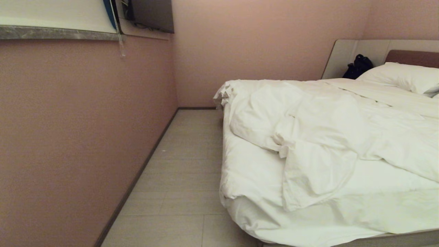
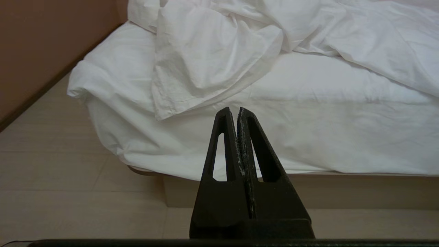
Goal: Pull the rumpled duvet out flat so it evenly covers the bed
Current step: Hold the folded corner of the quilt
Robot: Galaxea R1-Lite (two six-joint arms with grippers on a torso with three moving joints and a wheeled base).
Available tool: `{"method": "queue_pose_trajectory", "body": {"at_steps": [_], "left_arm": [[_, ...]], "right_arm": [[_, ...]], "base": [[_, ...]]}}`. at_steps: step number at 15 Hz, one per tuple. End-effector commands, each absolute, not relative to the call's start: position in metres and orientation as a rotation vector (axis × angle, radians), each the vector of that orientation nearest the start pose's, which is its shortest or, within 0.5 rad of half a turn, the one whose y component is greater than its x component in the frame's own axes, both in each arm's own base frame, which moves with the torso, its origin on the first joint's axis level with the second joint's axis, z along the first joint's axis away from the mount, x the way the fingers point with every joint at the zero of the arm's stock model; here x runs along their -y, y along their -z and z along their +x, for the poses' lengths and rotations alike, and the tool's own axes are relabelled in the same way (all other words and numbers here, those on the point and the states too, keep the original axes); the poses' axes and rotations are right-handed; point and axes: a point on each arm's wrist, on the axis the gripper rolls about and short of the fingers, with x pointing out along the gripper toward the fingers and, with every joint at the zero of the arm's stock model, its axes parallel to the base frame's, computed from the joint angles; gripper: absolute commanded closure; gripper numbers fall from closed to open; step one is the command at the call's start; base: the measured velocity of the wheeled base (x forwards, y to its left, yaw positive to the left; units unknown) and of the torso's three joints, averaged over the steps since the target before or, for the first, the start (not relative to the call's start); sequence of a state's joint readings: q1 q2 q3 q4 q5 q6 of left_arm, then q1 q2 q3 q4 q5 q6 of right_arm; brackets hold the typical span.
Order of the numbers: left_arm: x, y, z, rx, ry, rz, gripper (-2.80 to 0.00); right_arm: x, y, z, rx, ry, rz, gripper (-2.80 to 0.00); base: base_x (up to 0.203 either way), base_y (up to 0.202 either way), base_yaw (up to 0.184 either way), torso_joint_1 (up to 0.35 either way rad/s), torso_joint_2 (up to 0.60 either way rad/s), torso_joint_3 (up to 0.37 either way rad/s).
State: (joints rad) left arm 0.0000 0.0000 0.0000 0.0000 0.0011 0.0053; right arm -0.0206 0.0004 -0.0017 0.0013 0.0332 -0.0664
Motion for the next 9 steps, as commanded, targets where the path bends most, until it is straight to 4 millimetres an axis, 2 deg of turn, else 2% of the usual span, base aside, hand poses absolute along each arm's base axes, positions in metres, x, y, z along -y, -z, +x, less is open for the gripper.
{"method": "queue_pose_trajectory", "body": {"at_steps": [1,5,9], "left_arm": [[0.0,-0.0755,-0.0228,0.0,-0.002,0.005,0.0],[0.0,-0.0755,-0.0228,0.0,-0.002,0.006,0.0],[0.0,-0.0756,-0.0228,0.002,-0.002,0.006,0.0]], "right_arm": [[-0.0012,-0.0757,-0.0229,0.0,-0.014,-0.067,0.0],[-0.0012,-0.0757,-0.0229,0.0,-0.014,-0.066,0.0],[-0.0012,-0.0757,-0.0229,0.0,-0.014,-0.067,0.0]], "base": [[0.0,0.0,0.0,0.0,0.0,0.0],[0.019,0.0,0.0,0.0,0.0,0.0],[0.189,0.0,0.001,0.002,0.0,0.002]]}}
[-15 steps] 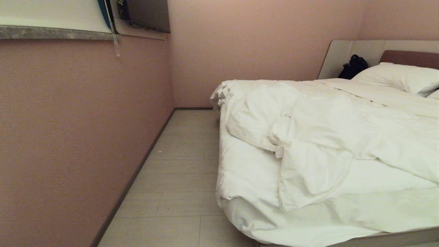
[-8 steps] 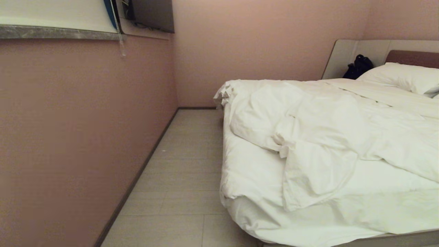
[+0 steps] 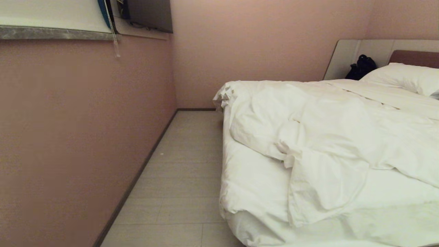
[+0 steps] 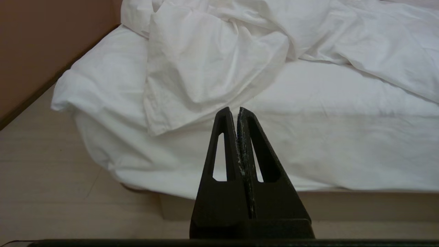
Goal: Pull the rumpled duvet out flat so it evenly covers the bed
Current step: Hold the folded corner of the quilt
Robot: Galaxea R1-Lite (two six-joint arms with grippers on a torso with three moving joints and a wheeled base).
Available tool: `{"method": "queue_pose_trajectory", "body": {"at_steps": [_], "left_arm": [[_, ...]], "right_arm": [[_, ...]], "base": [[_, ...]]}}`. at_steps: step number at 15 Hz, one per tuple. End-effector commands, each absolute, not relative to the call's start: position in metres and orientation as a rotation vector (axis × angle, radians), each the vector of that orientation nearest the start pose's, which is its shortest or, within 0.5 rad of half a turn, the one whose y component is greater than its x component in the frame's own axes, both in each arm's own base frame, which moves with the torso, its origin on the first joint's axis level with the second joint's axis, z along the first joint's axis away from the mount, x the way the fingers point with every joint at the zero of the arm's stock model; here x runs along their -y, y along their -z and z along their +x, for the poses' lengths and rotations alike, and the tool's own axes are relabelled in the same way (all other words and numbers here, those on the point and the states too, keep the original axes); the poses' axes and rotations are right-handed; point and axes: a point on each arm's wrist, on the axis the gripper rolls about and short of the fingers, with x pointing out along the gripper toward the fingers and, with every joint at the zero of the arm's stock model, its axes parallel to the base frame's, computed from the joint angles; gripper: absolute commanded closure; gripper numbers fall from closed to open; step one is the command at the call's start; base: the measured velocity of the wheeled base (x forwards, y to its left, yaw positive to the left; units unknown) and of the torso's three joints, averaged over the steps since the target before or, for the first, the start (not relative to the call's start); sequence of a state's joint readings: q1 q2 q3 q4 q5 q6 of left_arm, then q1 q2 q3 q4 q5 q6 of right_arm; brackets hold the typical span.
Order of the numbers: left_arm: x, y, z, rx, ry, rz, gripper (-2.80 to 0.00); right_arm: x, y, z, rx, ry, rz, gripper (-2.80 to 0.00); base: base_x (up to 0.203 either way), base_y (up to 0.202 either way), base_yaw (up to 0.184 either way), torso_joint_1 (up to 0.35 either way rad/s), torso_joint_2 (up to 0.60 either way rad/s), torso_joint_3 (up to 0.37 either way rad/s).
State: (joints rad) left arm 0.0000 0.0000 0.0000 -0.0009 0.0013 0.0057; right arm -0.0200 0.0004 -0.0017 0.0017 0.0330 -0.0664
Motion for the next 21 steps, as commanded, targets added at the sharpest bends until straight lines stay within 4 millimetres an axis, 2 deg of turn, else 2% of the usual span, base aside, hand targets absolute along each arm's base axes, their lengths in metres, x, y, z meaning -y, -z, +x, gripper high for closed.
{"method": "queue_pose_trajectory", "body": {"at_steps": [1,7,16,21], "left_arm": [[0.0,-0.0756,-0.0228,0.002,-0.002,0.006,0.0],[-0.0001,-0.0755,-0.0228,0.0,-0.002,0.002,0.0],[-0.0001,-0.0755,-0.0228,0.0,-0.003,0.002,0.0],[-0.0001,-0.0755,-0.0228,0.0,-0.003,0.002,0.0]], "right_arm": [[-0.0012,-0.0757,-0.0229,0.0,-0.014,-0.067,0.0],[-0.0012,-0.0757,-0.0229,0.0,-0.014,-0.067,0.0],[-0.0012,-0.076,-0.0229,0.003,-0.015,-0.106,0.0],[-0.0012,-0.0759,-0.0229,0.002,-0.012,-0.064,0.0]], "base": [[0.191,0.0,-0.001,0.0,0.0,0.005],[0.166,0.0,-0.001,0.006,0.0,0.002],[0.0,0.0,0.0,0.0,0.0,0.0],[0.0,0.0,0.0,0.0,0.0,0.0]]}}
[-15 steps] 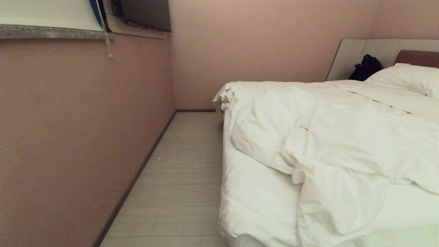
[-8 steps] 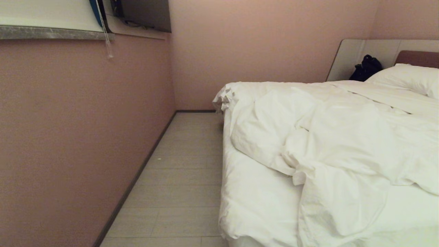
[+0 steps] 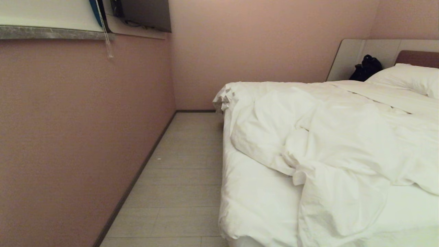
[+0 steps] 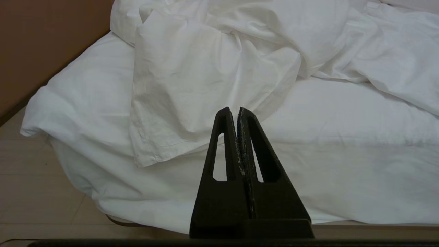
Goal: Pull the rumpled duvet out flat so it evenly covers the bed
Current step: Hold the folded corner of the quilt
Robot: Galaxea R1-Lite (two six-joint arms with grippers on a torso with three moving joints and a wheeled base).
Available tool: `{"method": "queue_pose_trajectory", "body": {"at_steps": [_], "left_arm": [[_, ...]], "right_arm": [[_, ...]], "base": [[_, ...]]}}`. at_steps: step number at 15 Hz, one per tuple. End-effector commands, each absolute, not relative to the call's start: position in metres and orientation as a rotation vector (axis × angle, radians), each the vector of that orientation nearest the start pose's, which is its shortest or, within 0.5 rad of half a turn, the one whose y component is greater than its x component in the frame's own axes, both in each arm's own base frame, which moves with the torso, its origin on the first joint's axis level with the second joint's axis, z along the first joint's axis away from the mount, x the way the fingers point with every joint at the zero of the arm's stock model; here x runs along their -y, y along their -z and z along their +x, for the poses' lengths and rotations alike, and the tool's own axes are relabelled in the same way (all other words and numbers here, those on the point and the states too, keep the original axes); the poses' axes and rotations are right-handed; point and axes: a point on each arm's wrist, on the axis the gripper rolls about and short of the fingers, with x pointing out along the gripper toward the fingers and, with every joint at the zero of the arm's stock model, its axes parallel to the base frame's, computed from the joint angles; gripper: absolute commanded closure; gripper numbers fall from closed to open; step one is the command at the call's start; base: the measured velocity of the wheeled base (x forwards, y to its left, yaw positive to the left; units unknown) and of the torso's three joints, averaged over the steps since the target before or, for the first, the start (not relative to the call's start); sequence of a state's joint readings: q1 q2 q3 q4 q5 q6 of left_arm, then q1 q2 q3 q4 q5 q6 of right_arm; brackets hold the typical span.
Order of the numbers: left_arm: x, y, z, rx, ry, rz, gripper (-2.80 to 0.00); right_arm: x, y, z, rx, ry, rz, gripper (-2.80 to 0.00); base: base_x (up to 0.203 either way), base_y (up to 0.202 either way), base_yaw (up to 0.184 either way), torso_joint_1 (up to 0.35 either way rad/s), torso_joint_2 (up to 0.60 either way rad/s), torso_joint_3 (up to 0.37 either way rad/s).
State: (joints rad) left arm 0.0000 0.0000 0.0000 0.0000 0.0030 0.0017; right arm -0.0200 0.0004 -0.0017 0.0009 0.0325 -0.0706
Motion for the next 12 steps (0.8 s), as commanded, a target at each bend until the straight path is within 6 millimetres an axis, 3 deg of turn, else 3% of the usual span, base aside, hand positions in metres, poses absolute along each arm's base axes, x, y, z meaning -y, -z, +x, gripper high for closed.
{"method": "queue_pose_trajectory", "body": {"at_steps": [1,6,9,12], "left_arm": [[0.0,-0.075,-0.023,0.0,-0.003,0.0,0.0],[0.0,-0.075,-0.023,0.0,-0.003,0.002,0.0],[0.0,-0.075,-0.023,0.0,-0.003,0.002,0.0],[0.0,-0.075,-0.023,0.0,-0.003,0.002,0.0]], "right_arm": [[-0.001,-0.076,-0.023,-0.004,-0.012,-0.071,0.0],[-0.001,-0.083,-0.028,-0.146,-0.028,-0.089,0.0],[-0.002,-0.124,-0.024,-0.158,-0.067,-0.09,0.0],[-0.003,-0.163,0.003,-0.241,-0.117,-0.076,0.0]], "base": [[0.0,0.0,0.0,0.0,0.0,0.0],[0.0,0.0,0.0,0.0,0.0,0.0],[0.0,0.0,0.0,0.0,0.0,0.0],[0.0,0.0,0.0,0.0,0.0,0.0]]}}
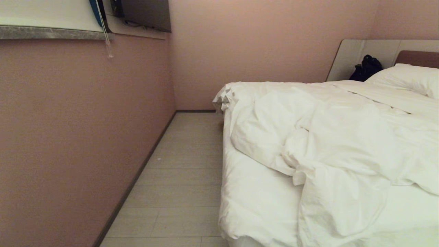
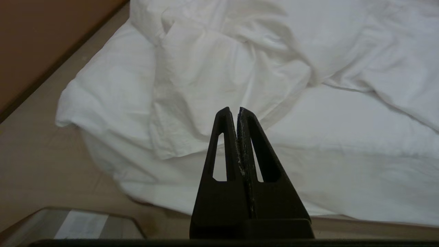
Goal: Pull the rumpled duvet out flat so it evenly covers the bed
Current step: Hold the folded corner of the quilt
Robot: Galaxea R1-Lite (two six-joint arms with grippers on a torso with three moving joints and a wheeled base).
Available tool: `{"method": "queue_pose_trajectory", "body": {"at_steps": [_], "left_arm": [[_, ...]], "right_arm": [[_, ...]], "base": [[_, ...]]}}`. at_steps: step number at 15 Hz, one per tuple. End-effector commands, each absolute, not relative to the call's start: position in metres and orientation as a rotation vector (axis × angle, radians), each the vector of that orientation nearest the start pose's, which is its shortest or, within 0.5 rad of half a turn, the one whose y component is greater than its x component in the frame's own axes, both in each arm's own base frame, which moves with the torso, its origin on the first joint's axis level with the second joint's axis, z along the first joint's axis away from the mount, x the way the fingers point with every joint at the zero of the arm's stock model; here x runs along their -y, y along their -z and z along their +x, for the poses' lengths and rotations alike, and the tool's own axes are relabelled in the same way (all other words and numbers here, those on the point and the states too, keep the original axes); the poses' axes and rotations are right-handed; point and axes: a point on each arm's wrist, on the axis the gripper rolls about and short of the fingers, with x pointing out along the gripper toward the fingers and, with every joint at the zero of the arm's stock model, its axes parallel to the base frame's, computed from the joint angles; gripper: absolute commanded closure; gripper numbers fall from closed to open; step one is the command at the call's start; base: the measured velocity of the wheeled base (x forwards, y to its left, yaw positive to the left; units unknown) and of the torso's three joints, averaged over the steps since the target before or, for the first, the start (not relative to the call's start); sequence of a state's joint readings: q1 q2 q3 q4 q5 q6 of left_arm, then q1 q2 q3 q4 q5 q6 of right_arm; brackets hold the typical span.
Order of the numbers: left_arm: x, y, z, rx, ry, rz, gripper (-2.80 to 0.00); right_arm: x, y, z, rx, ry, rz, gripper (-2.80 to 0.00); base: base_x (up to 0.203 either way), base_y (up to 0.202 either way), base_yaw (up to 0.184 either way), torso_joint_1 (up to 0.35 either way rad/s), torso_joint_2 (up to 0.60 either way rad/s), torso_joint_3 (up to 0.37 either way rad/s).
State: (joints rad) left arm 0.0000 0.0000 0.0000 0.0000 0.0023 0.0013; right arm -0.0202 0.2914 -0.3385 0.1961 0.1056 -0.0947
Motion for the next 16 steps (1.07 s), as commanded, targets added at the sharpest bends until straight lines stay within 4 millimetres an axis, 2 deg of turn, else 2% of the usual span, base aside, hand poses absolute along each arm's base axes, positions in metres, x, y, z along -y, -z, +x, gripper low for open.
{"method": "queue_pose_trajectory", "body": {"at_steps": [1,3,4,6,8,9,11,13,14,16], "left_arm": [[0.0,-0.075,-0.023,0.0,-0.003,0.002,0.0],[0.0,-0.075,-0.023,0.0,-0.003,0.0,0.0],[0.0,-0.075,-0.023,0.0,-0.003,0.002,0.0],[0.0,-0.075,-0.023,0.0,-0.003,0.002,0.0],[0.0,-0.075,-0.023,0.0,-0.003,0.002,0.0],[0.0,-0.075,-0.023,0.0,-0.003,0.001,0.0],[0.0,-0.075,-0.023,0.0,-0.003,0.002,0.0],[0.0,-0.075,-0.023,0.0,-0.003,0.002,0.0],[0.0,-0.075,-0.023,0.0,-0.003,0.0,0.0],[0.0,-0.075,-0.023,0.0,-0.003,0.0,0.0]], "right_arm": [[-0.003,-0.173,0.02,-0.285,-0.122,-0.062,0.0],[-0.002,-0.186,0.067,-0.386,-0.122,-0.011,0.0],[-0.001,-0.189,0.097,-0.442,-0.115,0.021,0.0],[0.002,-0.186,0.166,-0.548,-0.088,0.097,0.0],[0.005,-0.175,0.239,-0.618,-0.053,0.176,0.0],[0.008,-0.169,0.273,-0.631,-0.027,0.2,0.0],[0.016,-0.183,0.337,-0.536,0.02,0.232,0.0],[0.025,-0.197,0.369,-0.5,0.059,0.268,0.0],[0.029,-0.191,0.377,-0.537,0.083,0.299,0.0],[0.031,-0.181,0.375,-0.622,0.114,0.331,0.0]], "base": [[0.0,0.0,0.0,0.0,0.0,0.0],[0.0,0.0,0.0,0.0,0.0,0.0],[0.0,0.0,0.0,0.0,0.0,0.0],[0.0,0.0,0.0,0.0,0.0,0.0],[0.0,0.0,0.0,0.0,0.0,0.0],[0.0,0.0,0.0,0.0,0.0,0.0],[0.0,0.0,0.0,0.0,0.0,0.0],[0.0,0.0,0.0,0.0,0.0,0.0],[0.0,0.0,0.0,0.0,0.0,0.0],[0.0,0.0,0.0,0.0,0.0,0.0]]}}
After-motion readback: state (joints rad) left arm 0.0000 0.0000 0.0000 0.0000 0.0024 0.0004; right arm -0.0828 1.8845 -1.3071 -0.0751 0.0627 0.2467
